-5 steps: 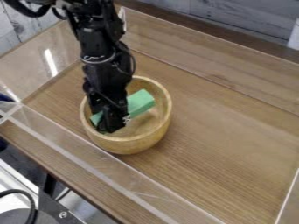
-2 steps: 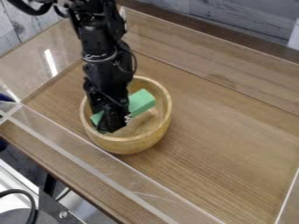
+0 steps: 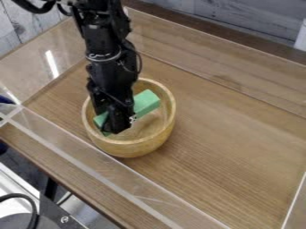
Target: Put the green block in the brown bowl
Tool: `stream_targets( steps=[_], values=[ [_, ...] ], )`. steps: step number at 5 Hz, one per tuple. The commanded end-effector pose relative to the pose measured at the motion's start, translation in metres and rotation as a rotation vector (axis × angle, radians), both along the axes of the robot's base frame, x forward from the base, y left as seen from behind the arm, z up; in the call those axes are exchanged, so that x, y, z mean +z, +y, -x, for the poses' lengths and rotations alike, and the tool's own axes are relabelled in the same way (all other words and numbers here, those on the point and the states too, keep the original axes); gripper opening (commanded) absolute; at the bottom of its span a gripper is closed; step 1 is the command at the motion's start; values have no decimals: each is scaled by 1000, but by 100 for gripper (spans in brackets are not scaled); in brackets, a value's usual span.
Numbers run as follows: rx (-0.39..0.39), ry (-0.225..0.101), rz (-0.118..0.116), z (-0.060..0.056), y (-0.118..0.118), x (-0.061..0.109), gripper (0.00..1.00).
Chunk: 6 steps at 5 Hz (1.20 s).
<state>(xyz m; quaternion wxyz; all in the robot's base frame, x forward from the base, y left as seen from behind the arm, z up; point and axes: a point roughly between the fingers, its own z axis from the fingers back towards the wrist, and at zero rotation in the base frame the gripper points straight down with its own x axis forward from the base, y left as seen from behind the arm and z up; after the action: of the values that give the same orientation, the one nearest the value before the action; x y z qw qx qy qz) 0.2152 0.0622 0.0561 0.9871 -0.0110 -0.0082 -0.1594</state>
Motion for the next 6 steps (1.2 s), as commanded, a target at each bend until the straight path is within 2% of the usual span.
stream_targets(
  steps=[1, 6],
  values=[
    [-7, -45, -18, -13, 2, 11, 0],
    [-3, -38, -13, -18, -2, 12, 0]
  ],
)
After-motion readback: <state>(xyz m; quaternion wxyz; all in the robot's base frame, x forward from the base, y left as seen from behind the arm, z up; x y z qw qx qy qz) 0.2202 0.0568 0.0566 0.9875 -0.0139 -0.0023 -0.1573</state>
